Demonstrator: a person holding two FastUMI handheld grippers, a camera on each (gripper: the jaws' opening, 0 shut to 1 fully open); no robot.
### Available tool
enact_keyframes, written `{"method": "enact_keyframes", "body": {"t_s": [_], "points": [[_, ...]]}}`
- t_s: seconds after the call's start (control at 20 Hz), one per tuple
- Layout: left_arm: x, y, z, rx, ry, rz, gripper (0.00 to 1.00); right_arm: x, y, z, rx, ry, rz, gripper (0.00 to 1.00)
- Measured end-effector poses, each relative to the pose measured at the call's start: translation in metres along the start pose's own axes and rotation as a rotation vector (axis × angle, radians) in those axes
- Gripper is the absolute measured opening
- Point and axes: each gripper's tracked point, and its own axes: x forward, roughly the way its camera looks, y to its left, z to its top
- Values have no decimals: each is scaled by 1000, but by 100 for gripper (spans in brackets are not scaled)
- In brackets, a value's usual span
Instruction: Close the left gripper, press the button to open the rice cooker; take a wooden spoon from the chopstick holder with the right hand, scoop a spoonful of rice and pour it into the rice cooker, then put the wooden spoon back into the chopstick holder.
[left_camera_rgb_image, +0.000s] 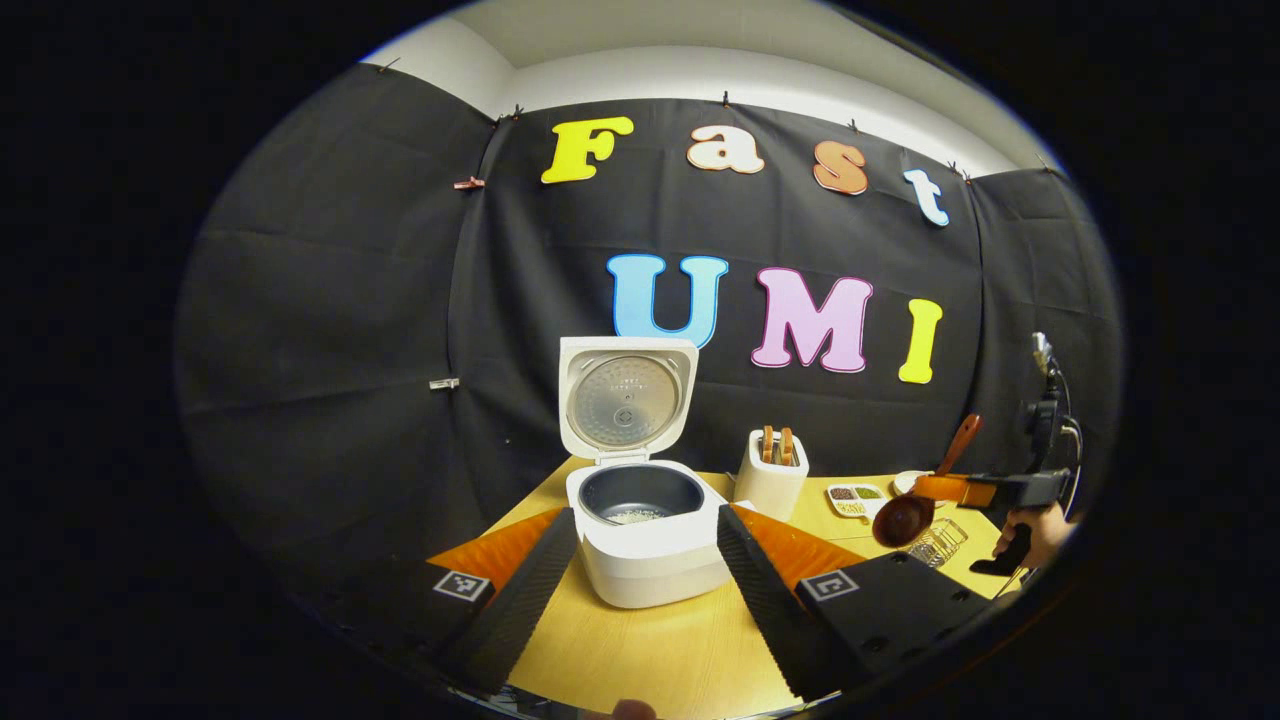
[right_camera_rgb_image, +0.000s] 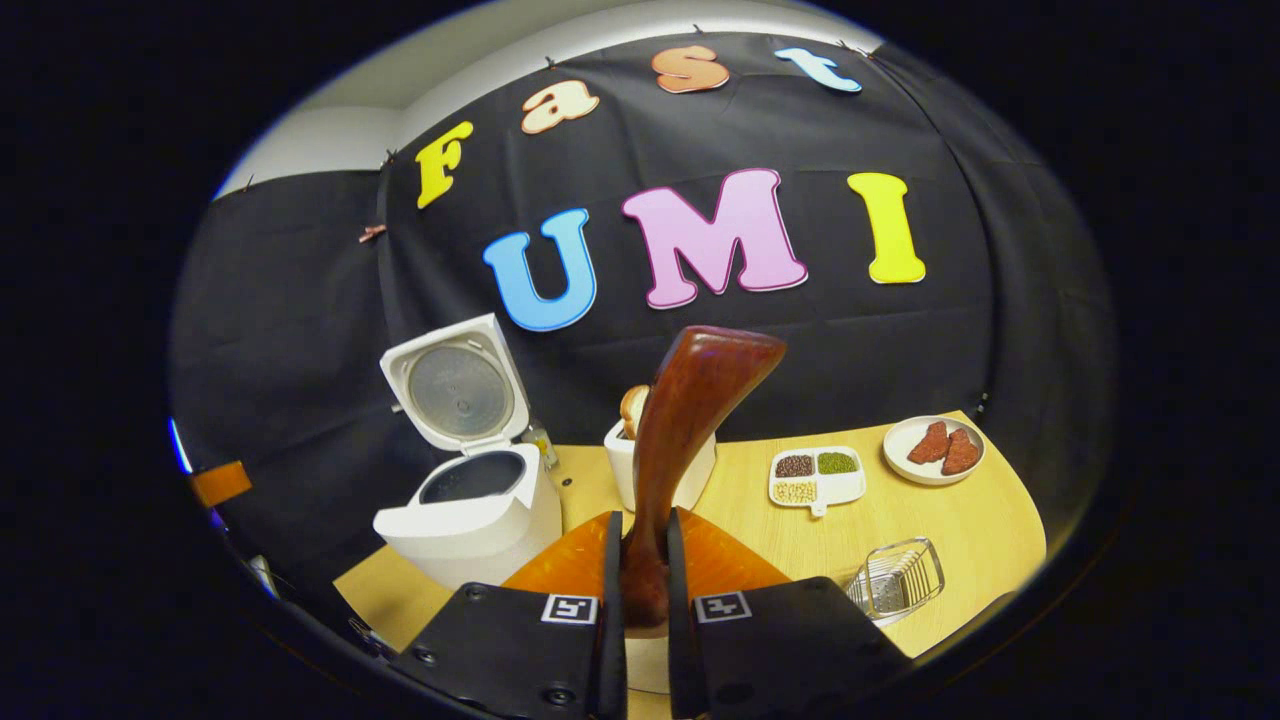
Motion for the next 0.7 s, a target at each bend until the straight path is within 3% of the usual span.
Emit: {"method": "enact_keyframes", "body": {"t_s": [0.1, 0.2, 0.5, 0.7], "points": [[5, 3, -6, -2, 10, -9, 97, 10, 0, -26, -71, 42, -39, 17], [8, 6, -9, -3, 20, -16, 97, 19, -5, -47, -143, 76, -76, 21], [17, 14, -17, -16, 45, -47, 97, 35, -27, -92, -434, 163, -221, 21], [16, 28, -20, -21, 54, -26, 97, 45, -20, -126, -509, 240, -256, 21]]}}
